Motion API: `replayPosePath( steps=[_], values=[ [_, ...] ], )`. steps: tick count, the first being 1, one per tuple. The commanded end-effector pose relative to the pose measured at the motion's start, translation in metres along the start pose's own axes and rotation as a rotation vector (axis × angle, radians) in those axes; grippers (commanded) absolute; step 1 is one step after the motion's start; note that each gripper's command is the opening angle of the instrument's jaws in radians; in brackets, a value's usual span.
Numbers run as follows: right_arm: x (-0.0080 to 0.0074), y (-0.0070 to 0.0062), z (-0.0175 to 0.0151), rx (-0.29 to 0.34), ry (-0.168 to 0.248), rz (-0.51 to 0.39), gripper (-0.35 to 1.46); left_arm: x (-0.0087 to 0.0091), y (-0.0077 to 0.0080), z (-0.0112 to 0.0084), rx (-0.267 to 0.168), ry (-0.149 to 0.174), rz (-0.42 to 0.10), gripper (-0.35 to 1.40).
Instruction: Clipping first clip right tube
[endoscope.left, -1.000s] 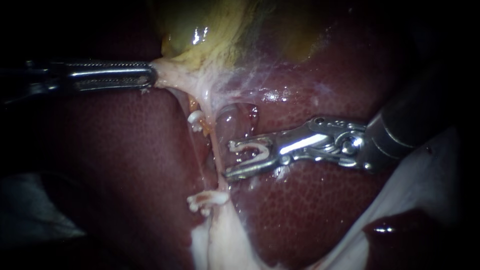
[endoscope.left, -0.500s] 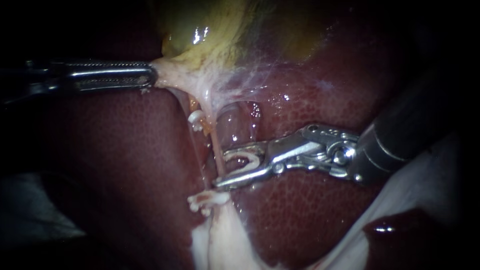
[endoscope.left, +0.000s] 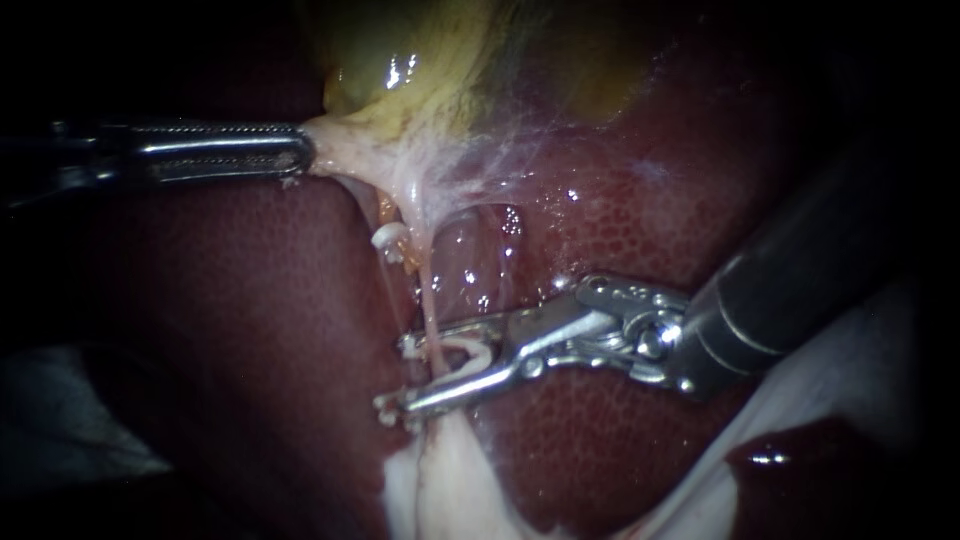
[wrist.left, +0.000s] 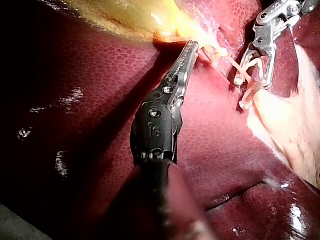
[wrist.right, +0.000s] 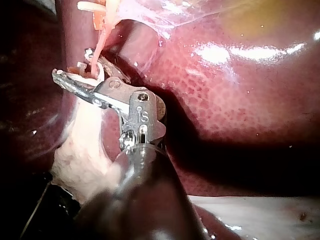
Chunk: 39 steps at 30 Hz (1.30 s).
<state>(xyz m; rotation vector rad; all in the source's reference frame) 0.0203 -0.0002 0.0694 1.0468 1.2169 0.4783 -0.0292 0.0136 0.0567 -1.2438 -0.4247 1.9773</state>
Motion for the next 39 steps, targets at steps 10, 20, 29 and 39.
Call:
replayPosePath(
  steps=[10, 20, 29, 39],
  values=[
    [-0.0001, 0.0005, 0.0015, -0.005, 0.000, 0.003, 0.47, 0.0000, 0.0000, 0.0001, 0.000, 0.000, 0.000, -0.35],
    [-0.0001, -0.0004, 0.0018, 0.009, 0.013, 0.008, 0.48, 0.0000, 0.0000, 0.0001, 0.000, 0.000, 0.000, -0.35],
    [0.0013, -0.0027, 0.0019, 0.038, 0.038, 0.014, 0.47, 0.0000, 0.0000, 0.0001, 0.000, 0.000, 0.000, -0.35],
    [0.0015, -0.0031, 0.0016, 0.045, 0.035, 0.021, 0.42, 0.0000, 0.0000, 0.0001, 0.000, 0.000, 0.000, -0.35]
  ],
)
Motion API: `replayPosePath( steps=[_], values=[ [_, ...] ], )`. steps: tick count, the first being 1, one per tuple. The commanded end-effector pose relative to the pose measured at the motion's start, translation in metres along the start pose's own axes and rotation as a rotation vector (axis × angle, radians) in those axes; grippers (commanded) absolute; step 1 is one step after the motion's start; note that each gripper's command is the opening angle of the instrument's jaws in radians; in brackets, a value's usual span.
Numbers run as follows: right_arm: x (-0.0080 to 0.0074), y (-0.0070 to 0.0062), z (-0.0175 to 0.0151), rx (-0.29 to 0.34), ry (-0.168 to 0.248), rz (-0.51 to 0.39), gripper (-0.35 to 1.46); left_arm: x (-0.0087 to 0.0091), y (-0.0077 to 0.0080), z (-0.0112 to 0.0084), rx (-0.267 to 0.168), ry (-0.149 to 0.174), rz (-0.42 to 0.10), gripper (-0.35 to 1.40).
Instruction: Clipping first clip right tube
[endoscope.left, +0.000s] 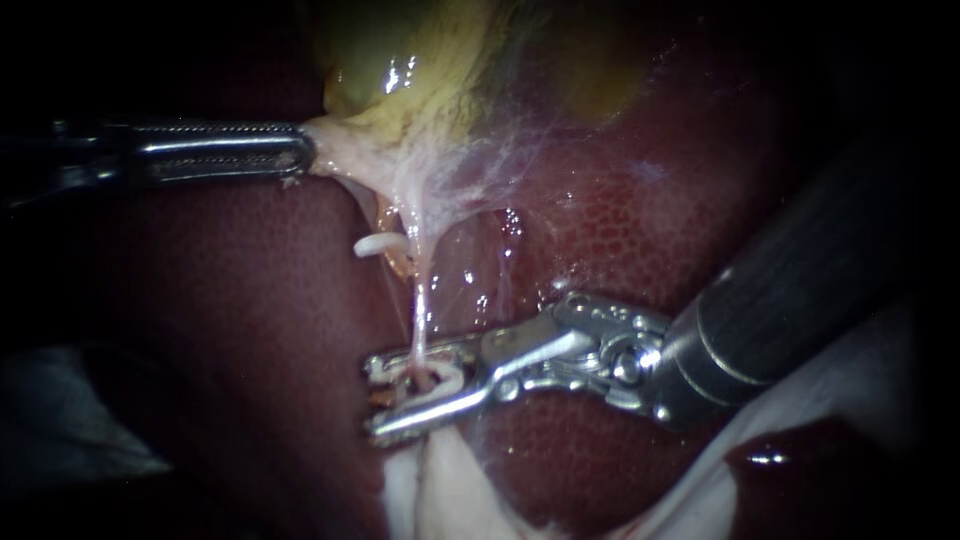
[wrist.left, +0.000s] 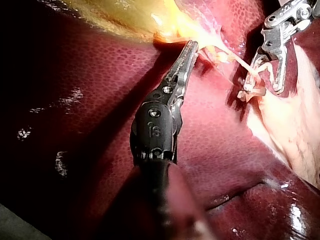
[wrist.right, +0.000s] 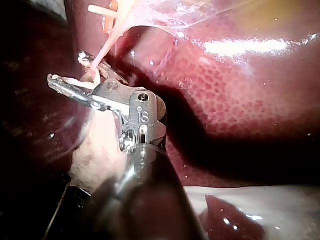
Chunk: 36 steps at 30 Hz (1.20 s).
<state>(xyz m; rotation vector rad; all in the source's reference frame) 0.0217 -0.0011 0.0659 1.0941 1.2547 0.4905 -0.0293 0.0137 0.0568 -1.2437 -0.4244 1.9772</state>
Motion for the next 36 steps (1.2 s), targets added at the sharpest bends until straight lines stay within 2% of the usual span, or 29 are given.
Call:
replayPosePath(
  steps=[1, 10, 15, 19, 21, 25, 29, 36],
  values=[
    [0.0000, 0.0000, -0.0001, 0.003, -0.003, 0.006, 0.41, 0.0000, 0.0000, 0.0000, -0.001, 0.000, 0.000, -0.35],
    [-0.0001, -0.0002, -0.0004, 0.008, -0.006, 0.029, 0.23, 0.0000, 0.0000, 0.0000, -0.001, 0.000, 0.000, -0.35],
    [-0.0001, -0.0002, -0.0006, 0.008, -0.006, 0.035, 0.06, 0.0000, 0.0000, 0.0000, 0.000, 0.000, 0.000, -0.35],
    [-0.0001, -0.0001, -0.0008, 0.009, -0.006, 0.053, -0.18, 0.0000, 0.0000, 0.0000, -0.001, 0.000, 0.000, -0.35],
    [-0.0002, -0.0001, -0.0009, 0.009, -0.006, 0.065, -0.35, 0.0000, 0.0000, 0.0000, -0.001, 0.000, 0.000, -0.35],
    [-0.0003, -0.0001, -0.0011, 0.015, -0.007, 0.106, -0.35, 0.0000, -0.0001, 0.0000, -0.001, 0.000, 0.000, -0.35],
    [-0.0004, -0.0002, -0.0013, 0.013, -0.027, 0.105, -0.35, 0.0000, -0.0001, 0.0000, -0.001, 0.000, 0.000, -0.35],
    [-0.0005, -0.0002, -0.0013, 0.021, -0.033, 0.103, -0.35, 0.0000, -0.0001, 0.0000, -0.001, 0.000, 0.000, -0.35]
  ],
)
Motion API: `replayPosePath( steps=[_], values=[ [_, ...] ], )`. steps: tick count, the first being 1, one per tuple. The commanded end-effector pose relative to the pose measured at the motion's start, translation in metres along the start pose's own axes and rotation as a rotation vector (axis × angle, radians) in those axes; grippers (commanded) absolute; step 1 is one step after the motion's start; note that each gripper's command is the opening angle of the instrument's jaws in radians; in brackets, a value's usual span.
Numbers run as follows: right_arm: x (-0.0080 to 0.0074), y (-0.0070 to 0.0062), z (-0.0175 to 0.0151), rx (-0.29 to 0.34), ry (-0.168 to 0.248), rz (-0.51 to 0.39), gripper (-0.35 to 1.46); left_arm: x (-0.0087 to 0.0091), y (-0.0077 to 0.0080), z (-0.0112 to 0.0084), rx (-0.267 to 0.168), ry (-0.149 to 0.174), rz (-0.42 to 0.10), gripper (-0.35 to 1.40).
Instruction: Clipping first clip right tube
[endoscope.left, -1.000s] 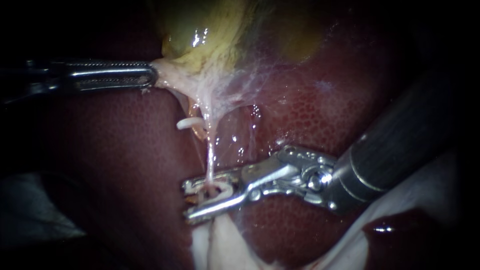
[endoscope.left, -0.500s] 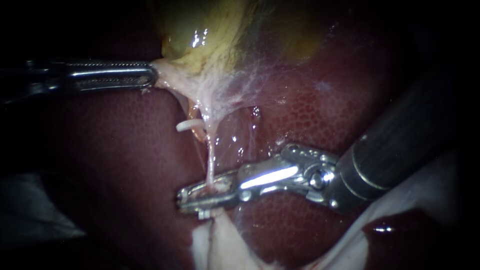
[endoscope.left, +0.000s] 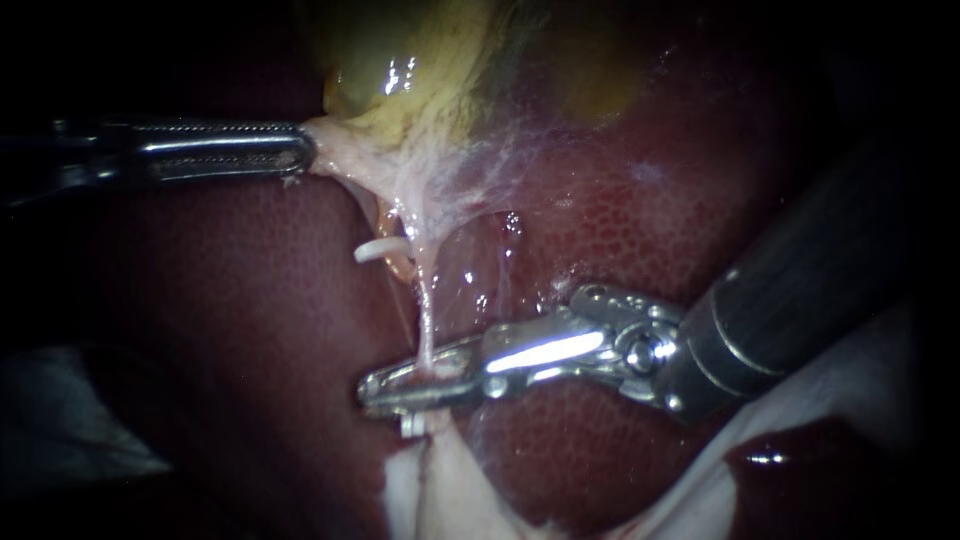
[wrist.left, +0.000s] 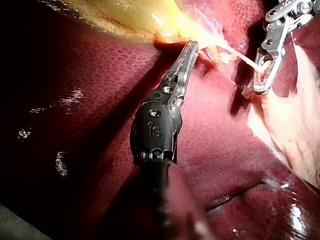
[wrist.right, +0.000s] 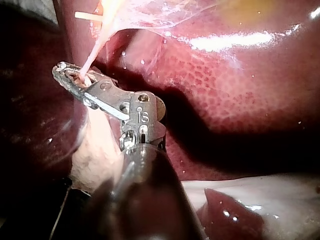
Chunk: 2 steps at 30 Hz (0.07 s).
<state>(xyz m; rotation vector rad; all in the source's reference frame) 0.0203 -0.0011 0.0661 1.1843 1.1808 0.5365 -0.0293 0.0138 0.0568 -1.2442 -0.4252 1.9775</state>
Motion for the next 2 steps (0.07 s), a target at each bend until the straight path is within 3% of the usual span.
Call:
replayPosePath(
  steps=[1, 2],
  values=[
    [0.0000, 0.0000, 0.0000, 0.000, 0.000, 0.000, -0.35, 0.0000, 0.0000, 0.0000, 0.000, 0.000, 0.000, -0.35],
    [0.0000, 0.0000, 0.0000, 0.000, 0.000, 0.000, -0.35, 0.0000, 0.0000, 0.0000, 0.000, 0.000, 0.000, -0.35]
  ],
)
